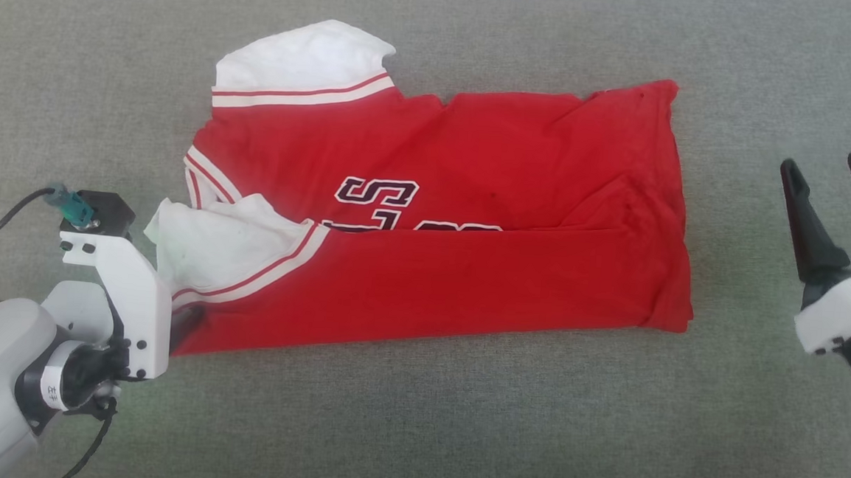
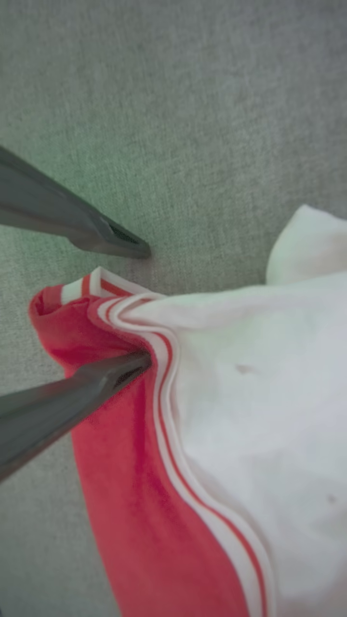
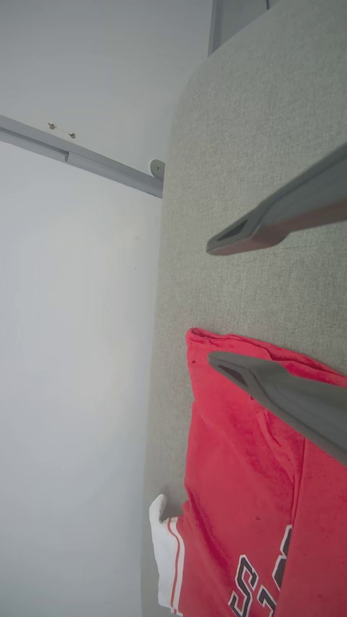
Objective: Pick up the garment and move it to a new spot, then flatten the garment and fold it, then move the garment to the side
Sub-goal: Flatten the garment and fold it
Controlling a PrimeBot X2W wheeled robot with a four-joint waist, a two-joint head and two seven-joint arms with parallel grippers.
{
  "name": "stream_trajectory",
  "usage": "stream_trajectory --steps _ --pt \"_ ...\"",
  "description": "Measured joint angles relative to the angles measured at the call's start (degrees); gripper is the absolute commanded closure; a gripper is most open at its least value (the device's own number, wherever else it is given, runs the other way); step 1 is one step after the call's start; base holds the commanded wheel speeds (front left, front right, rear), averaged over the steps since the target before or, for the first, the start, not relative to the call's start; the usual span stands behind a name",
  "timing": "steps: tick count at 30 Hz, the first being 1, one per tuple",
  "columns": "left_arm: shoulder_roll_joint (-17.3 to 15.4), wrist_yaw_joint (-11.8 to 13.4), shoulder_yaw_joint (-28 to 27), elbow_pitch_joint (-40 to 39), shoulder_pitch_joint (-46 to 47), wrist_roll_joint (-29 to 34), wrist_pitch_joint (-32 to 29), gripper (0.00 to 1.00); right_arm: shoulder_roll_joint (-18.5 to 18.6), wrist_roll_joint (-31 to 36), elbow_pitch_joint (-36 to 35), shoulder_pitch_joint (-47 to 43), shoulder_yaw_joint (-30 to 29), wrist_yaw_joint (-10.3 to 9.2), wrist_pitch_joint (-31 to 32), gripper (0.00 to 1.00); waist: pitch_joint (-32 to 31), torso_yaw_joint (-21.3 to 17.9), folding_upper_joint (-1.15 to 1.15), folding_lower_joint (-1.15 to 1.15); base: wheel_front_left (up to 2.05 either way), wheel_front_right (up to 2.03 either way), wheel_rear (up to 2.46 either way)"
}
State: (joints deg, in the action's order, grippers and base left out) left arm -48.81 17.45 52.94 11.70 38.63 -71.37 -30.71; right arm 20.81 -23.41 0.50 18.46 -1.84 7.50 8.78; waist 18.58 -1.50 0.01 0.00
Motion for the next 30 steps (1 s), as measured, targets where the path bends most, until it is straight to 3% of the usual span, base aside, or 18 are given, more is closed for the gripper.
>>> stream_trajectory --steps 1,2,16,27,28,30 --pt "0.21 -0.36 0.09 0.3 0.01 -0.1 -0.23 0.64 -0.43 0.11 -0.44 -0.62 -0.52 0.0 0.7 0.0 -0.07 -0.08 0.0 0.0 0.0 0.0 0.0" --pt "0.21 -0.36 0.09 0.3 0.01 -0.1 -0.23 1.0 -0.43 0.11 -0.44 -0.62 -0.52 0.0 0.7 0.0 -0.07 -0.08 0.0 0.0 0.0 0.0 0.0" --pt "2.48 -2.61 0.71 1.31 0.22 0.14 0.24 1.0 -4.21 -4.88 -1.52 -6.66 0.67 -0.01 21.26 0.0 -0.67 1.58 0.0 0.0 0.0 0.0 0.0" --pt "4.78 -3.38 1.26 1.89 1.51 0.86 0.64 1.0 -6.76 -3.27 5.67 -1.4 1.74 -0.01 34.74 0.0 0.35 3.71 0.0 0.0 0.0 0.0 0.0" --pt "4.99 -3.46 1.29 2.07 1.58 0.89 0.75 1.0 -6.45 -2.66 6.23 -1.01 2.13 -0.01 35.67 0.04 0.45 3.87 0.0 0.0 0.0 0.0 0.0" --pt "5.43 -3.69 1.27 2.47 1.65 1.03 1.11 1.0 -6.37 -2.83 7.32 -0.13 2.32 -0.01 37.02 1.0 0.63 4.17 0.0 0.0 0.0 0.0 0.0"
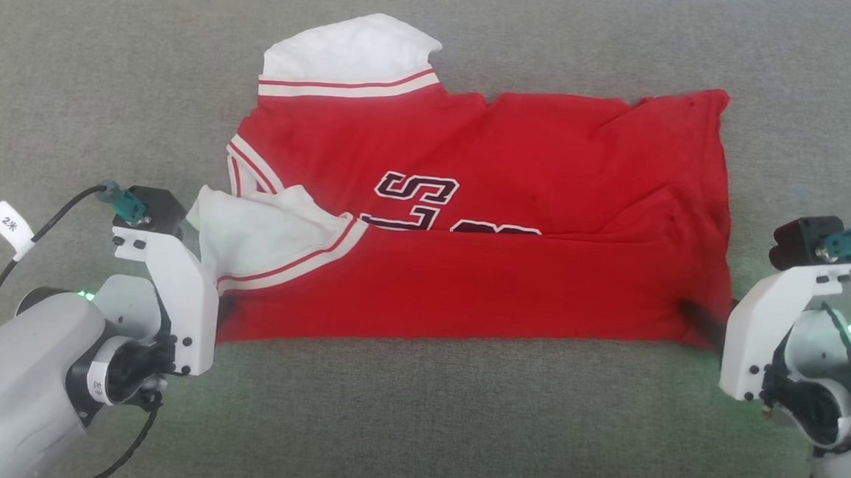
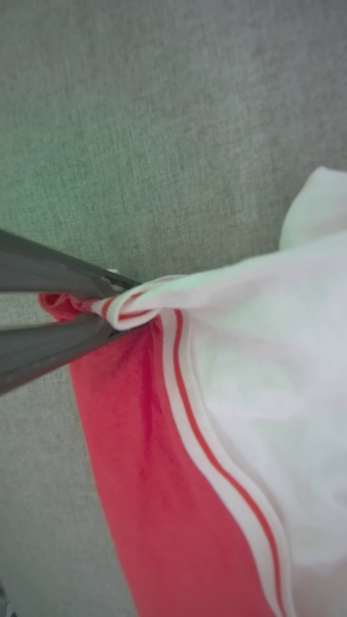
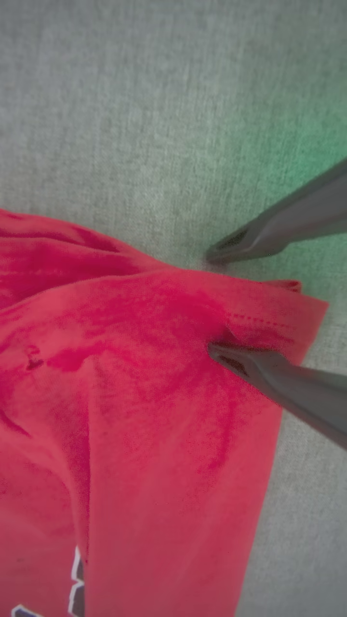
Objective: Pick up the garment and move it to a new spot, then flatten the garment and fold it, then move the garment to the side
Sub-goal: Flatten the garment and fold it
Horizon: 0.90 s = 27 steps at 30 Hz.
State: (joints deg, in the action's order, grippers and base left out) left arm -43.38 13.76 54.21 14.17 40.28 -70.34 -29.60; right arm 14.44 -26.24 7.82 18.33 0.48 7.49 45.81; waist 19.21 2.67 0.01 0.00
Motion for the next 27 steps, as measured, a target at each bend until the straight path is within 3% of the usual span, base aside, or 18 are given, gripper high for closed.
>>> stream_trajectory --steps 12,18,27 --pt "-0.46 -0.62 -0.14 -0.27 0.28 -0.45 -0.41 1.0 2.1 -1.87 -1.04 1.05 -0.21 0.04 6.03 1.0 -0.86 0.6 0.0 0.0 0.0 0.0 0.0" --pt "-3.65 1.91 -0.04 -5.44 -0.49 -0.66 -2.47 1.0 3.6 -3.14 -6.59 -1.23 -0.98 0.04 10.73 1.0 -1.79 0.68 0.0 0.0 0.0 0.0 0.0" --pt "-9.28 7.99 -0.23 -17.07 -3.95 -0.65 -3.6 1.0 4.45 -3.75 -16.24 -7.89 -4.83 0.04 17.38 1.0 -1.81 0.92 0.0 0.0 0.0 0.0 0.0"
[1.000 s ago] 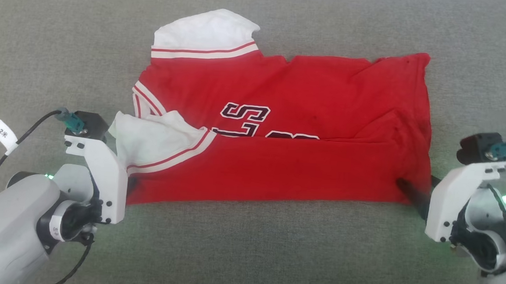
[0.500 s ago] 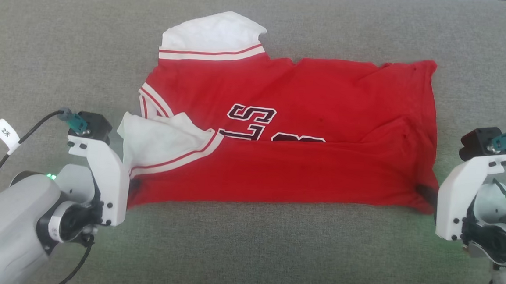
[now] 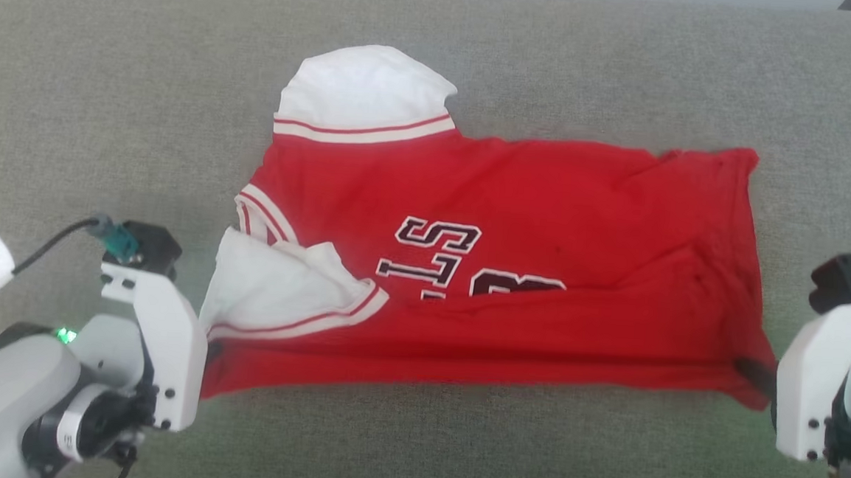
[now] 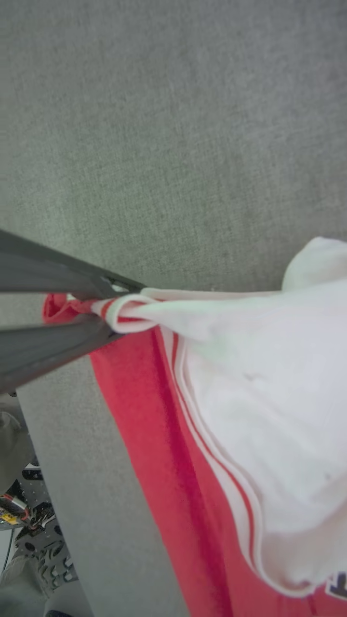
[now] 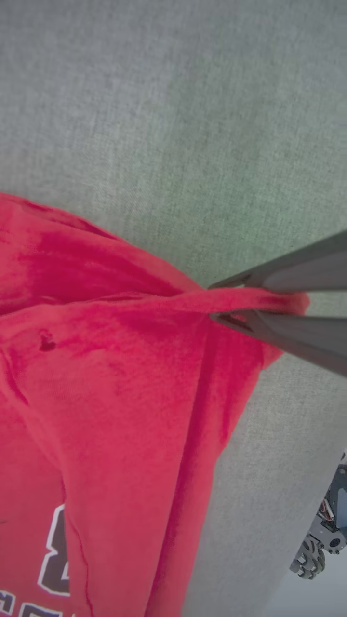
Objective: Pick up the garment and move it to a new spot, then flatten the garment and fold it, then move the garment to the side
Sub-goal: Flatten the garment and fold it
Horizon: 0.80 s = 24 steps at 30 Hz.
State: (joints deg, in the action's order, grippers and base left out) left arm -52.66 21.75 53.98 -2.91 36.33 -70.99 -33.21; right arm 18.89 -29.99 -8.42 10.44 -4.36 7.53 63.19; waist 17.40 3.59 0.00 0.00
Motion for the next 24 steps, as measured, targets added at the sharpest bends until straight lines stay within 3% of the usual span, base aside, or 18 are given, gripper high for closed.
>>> stream_trajectory --steps 4,8,10,11,12,13,14,15,20,24 --pt "-1.0 1.26 0.01 -1.66 -2.22 -0.38 0.64 1.0 -1.29 0.31 -1.08 -2.69 -1.25 0.0 0.96 1.0 0.52 -0.16 0.0 0.0 0.0 0.0 0.0" --pt "0.37 1.18 0.1 0.63 -3.69 -1.2 1.86 1.0 -2.74 0.68 1.24 -3.41 -1.04 0.0 0.08 1.0 1.04 -0.48 0.0 0.0 0.0 0.0 0.0" --pt "1.32 0.56 0.26 2.65 -4.05 -1.26 2.34 0.65 -3.07 0.96 3.01 -3.0 -0.62 0.0 -1.08 0.95 1.18 -0.71 0.0 0.0 0.0 0.0 0.0" --pt "1.72 -0.02 0.37 3.59 -4.05 -1.27 2.35 0.5 -3.16 1.2 3.99 -2.71 -0.23 0.0 -1.79 0.74 1.23 -0.82 0.0 0.0 0.0 0.0 0.0" --pt "2.25 -0.46 0.48 4.61 -4.04 -1.32 2.35 0.0 -3.12 1.27 5.01 -2.38 0.33 0.0 -2.16 0.51 1.25 -0.92 0.0 0.0 0.0 0.0 0.0" --pt "2.6 -0.86 0.55 5.34 -4.0 -1.35 2.34 0.0 -3.11 1.27 5.87 -1.93 0.66 0.0 -2.6 0.51 1.24 -1.0 0.0 0.0 0.0 0.0 0.0" --pt "2.86 -1.38 0.64 5.88 -3.8 -1.35 2.33 0.0 -3.13 1.27 6.6 -1.6 0.88 0.0 -3.22 0.29 1.19 -1.08 0.0 0.0 0.0 0.0 0.0" --pt "3.03 -1.77 0.66 6.25 -3.56 -1.35 2.25 0.0 -3.13 1.21 7.13 -1.32 1.26 0.01 -3.74 0.0 1.09 -1.14 0.0 0.0 0.0 0.0 0.0" --pt "1.76 -2.12 0.56 5.93 -2.52 -1.12 1.21 0.0 -2.96 0.35 7.44 -0.4 2.52 0.03 -6.01 0.0 0.16 -1.55 0.0 0.0 0.0 0.0 0.0" --pt "-3.33 -0.46 -0.37 1.96 -0.68 -0.01 -0.59 0.0 -2.48 -0.05 5.31 -0.27 2.19 -0.03 -9.66 0.0 -0.85 -2.7 0.0 0.0 0.0 0.0 0.0"
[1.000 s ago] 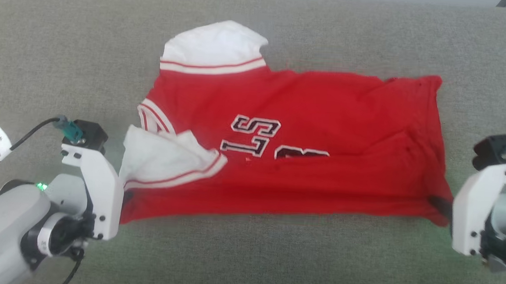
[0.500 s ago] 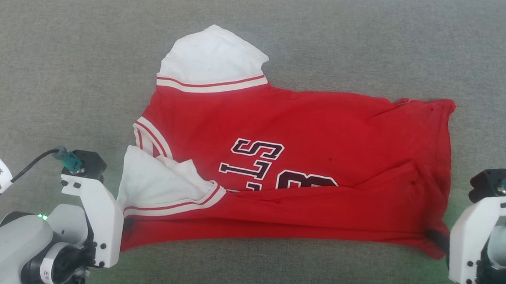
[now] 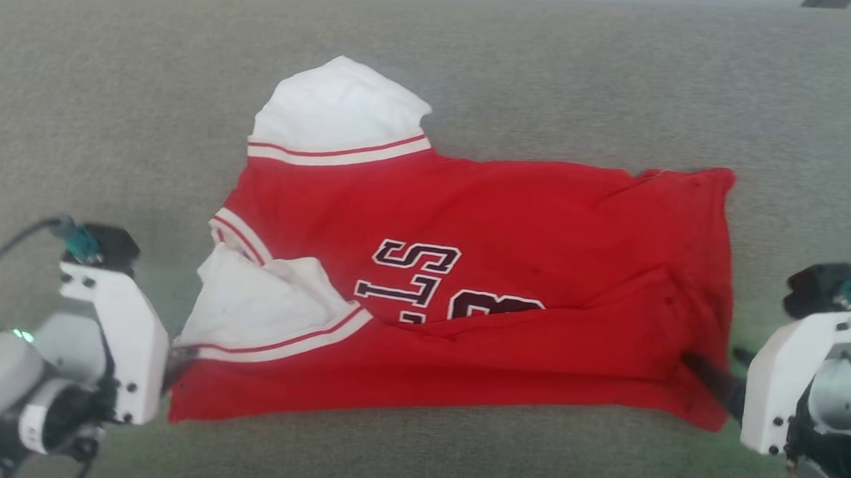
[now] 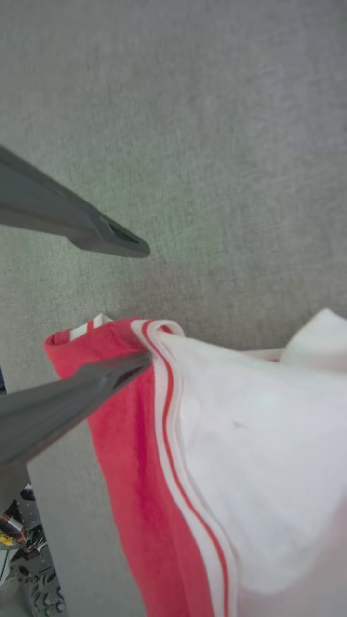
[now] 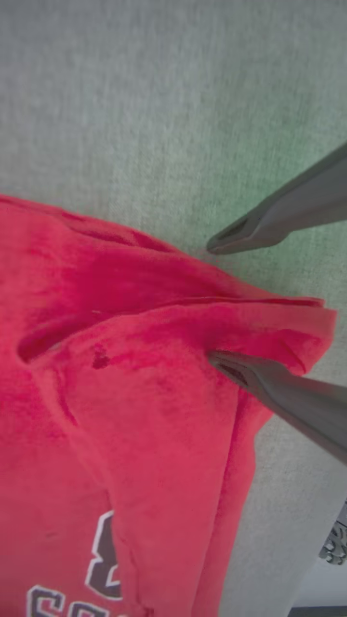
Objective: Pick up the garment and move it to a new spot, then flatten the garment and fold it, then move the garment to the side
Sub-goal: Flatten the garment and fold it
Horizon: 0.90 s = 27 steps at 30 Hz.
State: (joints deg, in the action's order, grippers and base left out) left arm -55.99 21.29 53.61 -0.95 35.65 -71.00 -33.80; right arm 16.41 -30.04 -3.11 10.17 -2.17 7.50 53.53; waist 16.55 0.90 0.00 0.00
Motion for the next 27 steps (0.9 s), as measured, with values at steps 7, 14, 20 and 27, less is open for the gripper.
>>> stream_trajectory --steps 7,14,20,27 --pt "-3.68 0.03 -1.59 -3.42 4.24 2.89 -0.87 0.0 -0.18 0.37 -3.64 2.22 0.78 0.0 -9.69 0.0 -0.42 -2.91 0.0 0.0 0.0 0.0 0.0" --pt "-2.29 -4.12 -2.54 1.43 11.23 6.56 -0.4 0.0 -1.01 3.1 -3.65 5.76 3.53 -0.01 -25.25 0.0 0.07 -7.86 0.0 0.0 0.0 0.0 0.0" --pt "0.91 -9.16 -2.82 9.75 18.74 9.77 -0.03 0.0 -2.93 4.77 -0.26 8.26 5.31 -0.01 -35.77 0.0 1.37 -12.5 0.0 0.0 0.0 0.0 0.0" --pt "3.64 -13.86 -2.92 21.24 26.55 11.67 -1.48 0.0 -4.25 4.65 3.47 9.82 8.08 -0.01 -39.55 0.0 4.46 -16.95 0.0 0.0 0.0 0.0 0.0"
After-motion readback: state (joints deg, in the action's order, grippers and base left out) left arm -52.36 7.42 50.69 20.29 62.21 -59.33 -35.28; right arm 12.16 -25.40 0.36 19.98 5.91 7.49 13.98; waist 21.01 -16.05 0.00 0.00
